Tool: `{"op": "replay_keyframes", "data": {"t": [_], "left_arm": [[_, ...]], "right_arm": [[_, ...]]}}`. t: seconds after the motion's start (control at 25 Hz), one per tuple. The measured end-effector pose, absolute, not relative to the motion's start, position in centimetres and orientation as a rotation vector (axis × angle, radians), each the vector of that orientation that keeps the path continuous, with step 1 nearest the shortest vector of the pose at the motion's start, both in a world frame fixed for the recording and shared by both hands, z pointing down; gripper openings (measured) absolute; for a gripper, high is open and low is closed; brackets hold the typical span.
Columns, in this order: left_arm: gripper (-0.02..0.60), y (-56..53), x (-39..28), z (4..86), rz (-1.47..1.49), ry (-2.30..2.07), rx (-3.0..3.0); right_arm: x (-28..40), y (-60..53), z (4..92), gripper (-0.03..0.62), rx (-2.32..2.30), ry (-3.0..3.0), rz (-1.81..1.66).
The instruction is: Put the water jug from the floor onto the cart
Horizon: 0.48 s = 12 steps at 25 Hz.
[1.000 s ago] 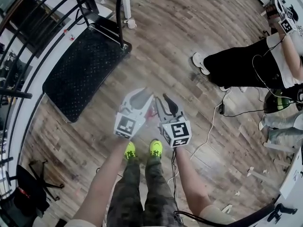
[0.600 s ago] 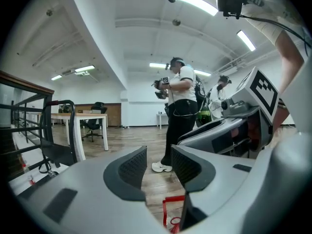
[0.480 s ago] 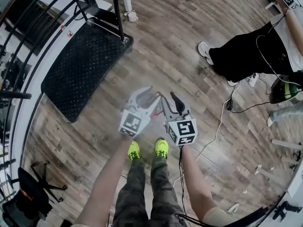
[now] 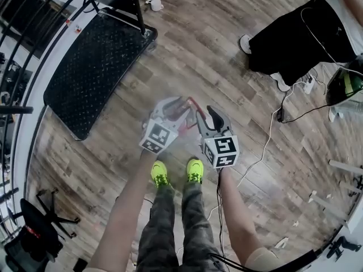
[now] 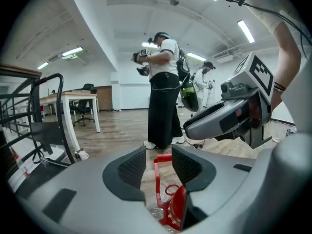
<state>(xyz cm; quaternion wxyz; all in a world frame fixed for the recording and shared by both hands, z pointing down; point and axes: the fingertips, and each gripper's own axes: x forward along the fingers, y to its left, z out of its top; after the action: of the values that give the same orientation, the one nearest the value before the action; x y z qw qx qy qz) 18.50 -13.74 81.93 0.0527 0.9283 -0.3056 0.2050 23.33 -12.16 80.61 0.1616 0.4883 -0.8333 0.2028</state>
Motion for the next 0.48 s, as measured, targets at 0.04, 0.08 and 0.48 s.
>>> {"op": "replay_keyframes", "data": {"t": [0.04, 0.08, 0.48], "left_arm": [[0.14, -13.8, 18.6, 82.6, 0.642, -0.914, 2.817], [0.14, -13.9, 18.8, 83.0, 0.657, -0.903, 2.816], [0.14, -15.1, 19.3, 86.6, 0.706, -0.872, 2.733]], "right_arm": [[23.4, -12.1, 81.1, 0.13, 1.395, -2.371, 0.591], [23.5, -12.1, 81.6, 0.13, 1.395, -2.364, 0.601], [23.7, -12.1, 86.2, 0.13, 1.372, -2.305, 0.712]]}}
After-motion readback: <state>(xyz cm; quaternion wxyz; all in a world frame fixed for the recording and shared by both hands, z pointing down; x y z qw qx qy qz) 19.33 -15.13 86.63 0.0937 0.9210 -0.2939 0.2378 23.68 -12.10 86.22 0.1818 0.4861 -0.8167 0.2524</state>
